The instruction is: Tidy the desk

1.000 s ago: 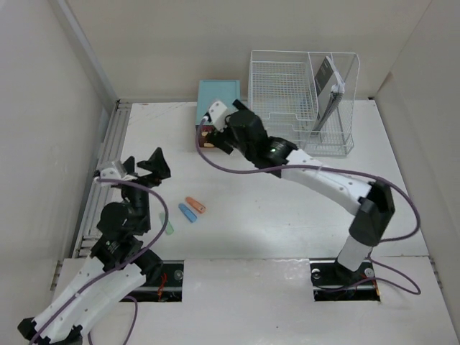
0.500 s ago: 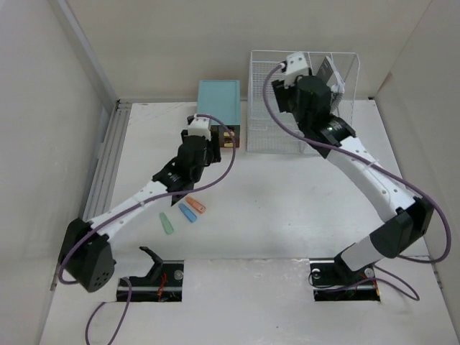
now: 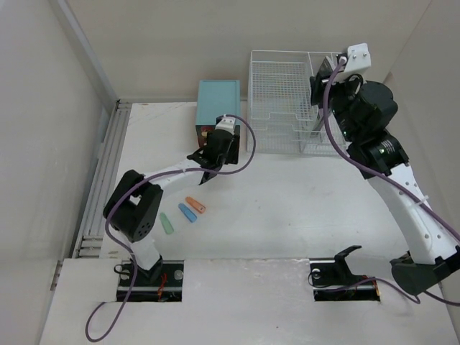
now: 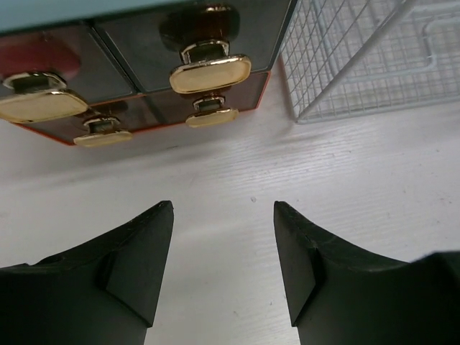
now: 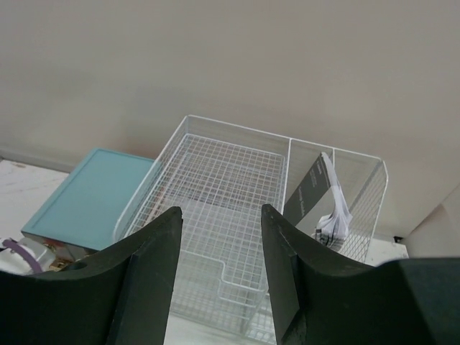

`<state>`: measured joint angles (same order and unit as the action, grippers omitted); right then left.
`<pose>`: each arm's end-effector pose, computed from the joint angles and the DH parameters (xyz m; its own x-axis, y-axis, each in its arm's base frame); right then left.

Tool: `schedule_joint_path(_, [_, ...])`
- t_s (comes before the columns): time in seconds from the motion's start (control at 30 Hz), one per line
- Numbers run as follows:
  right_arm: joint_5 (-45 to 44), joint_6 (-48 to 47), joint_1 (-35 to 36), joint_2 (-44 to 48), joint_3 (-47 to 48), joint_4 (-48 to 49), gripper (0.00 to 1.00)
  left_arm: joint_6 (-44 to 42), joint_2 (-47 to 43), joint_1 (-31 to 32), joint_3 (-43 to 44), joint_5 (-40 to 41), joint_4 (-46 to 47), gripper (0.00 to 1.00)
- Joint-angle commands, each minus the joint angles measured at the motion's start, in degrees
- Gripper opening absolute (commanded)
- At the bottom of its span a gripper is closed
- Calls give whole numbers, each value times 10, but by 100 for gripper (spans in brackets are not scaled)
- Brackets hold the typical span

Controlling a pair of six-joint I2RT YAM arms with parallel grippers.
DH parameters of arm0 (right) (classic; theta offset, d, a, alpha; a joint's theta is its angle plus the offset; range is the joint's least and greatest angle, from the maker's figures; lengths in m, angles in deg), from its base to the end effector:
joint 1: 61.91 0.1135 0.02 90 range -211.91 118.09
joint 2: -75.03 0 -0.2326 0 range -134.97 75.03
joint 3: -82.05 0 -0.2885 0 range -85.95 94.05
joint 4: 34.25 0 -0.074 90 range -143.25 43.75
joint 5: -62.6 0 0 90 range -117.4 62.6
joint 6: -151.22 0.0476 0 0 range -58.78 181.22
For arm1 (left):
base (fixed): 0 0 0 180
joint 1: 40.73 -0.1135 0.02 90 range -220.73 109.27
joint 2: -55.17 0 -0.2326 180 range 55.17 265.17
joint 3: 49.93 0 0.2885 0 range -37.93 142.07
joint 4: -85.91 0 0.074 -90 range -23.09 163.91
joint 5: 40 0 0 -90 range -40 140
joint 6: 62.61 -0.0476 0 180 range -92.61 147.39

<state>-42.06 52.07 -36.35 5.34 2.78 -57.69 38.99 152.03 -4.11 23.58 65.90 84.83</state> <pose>0.2808 0.1209 0.4963 0.1482 -0.0997 -0.9839 -0.1697 0.9776 -0.1246 0.3462 -0.2411 0.1806 -0.4003 0.0565 -0.9147 0.2991 0.9515 -0.0721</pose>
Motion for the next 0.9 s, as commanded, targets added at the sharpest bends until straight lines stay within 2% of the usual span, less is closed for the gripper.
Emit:
schedule_joint_path(0.0, [21, 16, -2, -5, -12, 12, 53, 22, 17, -2, 26, 12, 43, 55])
schedule_joint_path(0.43, [38, 16, -2, -5, -17, 12, 56, 33, 120, -2, 108, 48, 61, 55])
schedule_joint_path(0.6, [43, 16, -2, -5, -22, 12, 57, 23, 150, -2, 148, 70, 42, 55])
schedule_joint_path(0.87, [48, 21, -2, 0, -22, 12, 57, 18, 166, -2, 148, 86, 42, 55])
